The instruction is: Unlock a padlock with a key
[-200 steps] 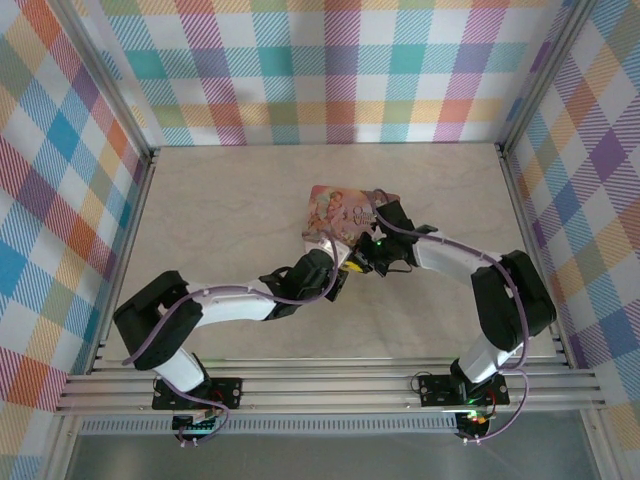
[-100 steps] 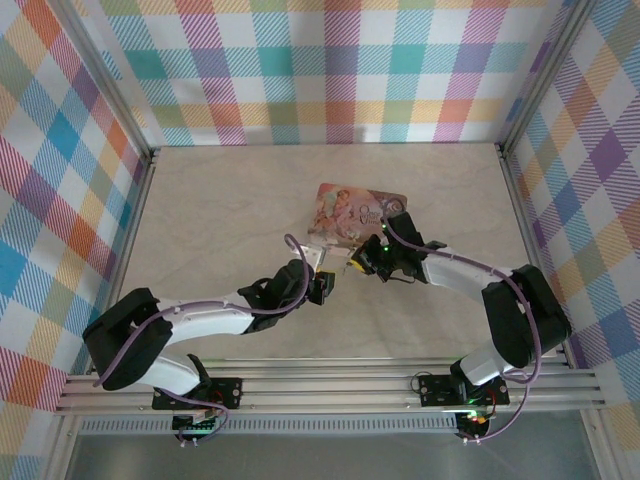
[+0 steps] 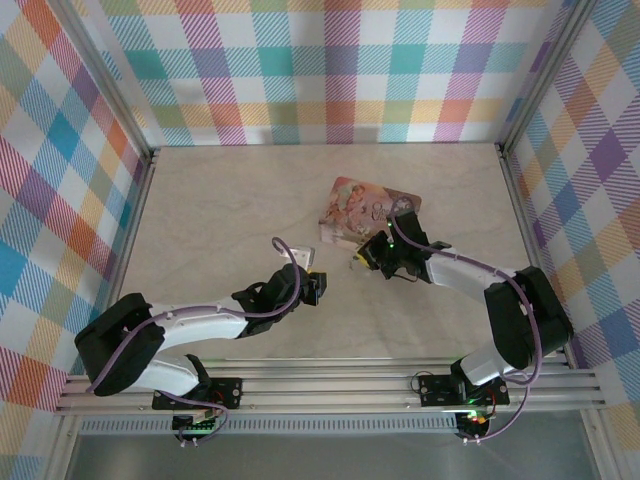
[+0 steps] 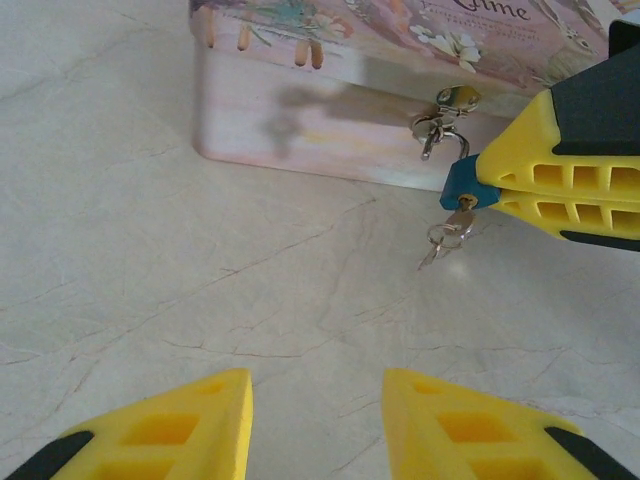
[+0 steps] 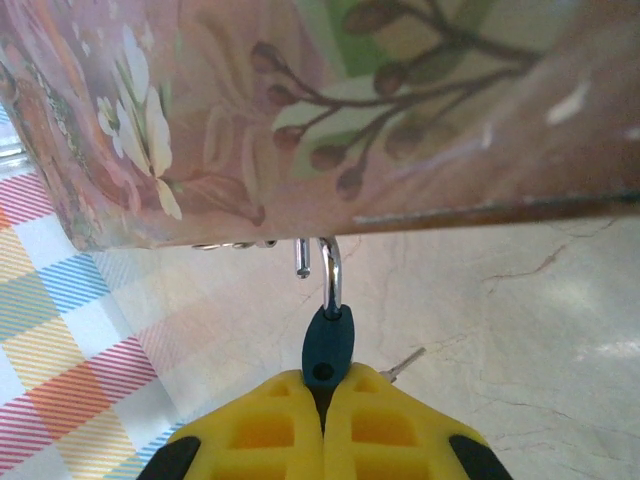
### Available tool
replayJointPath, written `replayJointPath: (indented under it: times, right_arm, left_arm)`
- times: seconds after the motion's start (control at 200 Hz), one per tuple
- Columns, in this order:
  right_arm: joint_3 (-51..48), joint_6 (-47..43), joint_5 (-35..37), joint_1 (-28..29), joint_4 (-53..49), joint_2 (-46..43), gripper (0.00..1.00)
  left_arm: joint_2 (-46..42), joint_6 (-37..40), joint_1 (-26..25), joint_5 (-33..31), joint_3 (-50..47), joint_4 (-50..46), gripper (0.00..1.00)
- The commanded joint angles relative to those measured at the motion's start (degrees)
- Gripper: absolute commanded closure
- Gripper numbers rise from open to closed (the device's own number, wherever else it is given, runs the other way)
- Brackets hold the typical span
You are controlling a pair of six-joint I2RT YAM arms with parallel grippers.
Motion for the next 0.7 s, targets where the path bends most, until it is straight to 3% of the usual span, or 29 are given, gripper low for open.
replayJointPath:
  times: [0.0,0.11,0.33,0.695]
  right_arm:
    - [-1.03,6.71,5.1,-0.86,-2.98,2.57,1.0]
    - [1.95,6.04,7.78,-0.29,-4.01,4.2,1.0]
    - [15.8,-5.42,1.77,3.7,-11.93,14.32,1.0]
    - [24.51,-15.5,-3.73,11.62,-17.21,22.3,1.0]
  left_arm:
    - [-1.01,-0.91,0.56,-0.9,-0.61,-0.94,0.62]
    - [-1.24,-0.71,0.54,-0.96,-0.52,-1.8,0.62]
    - [-4.89,-2.2,0.56,-4.7,-1.85,-5.34,0.63]
    - [-18.0,-8.72,0.91,-13.4,-7.61,-16.46,0.63]
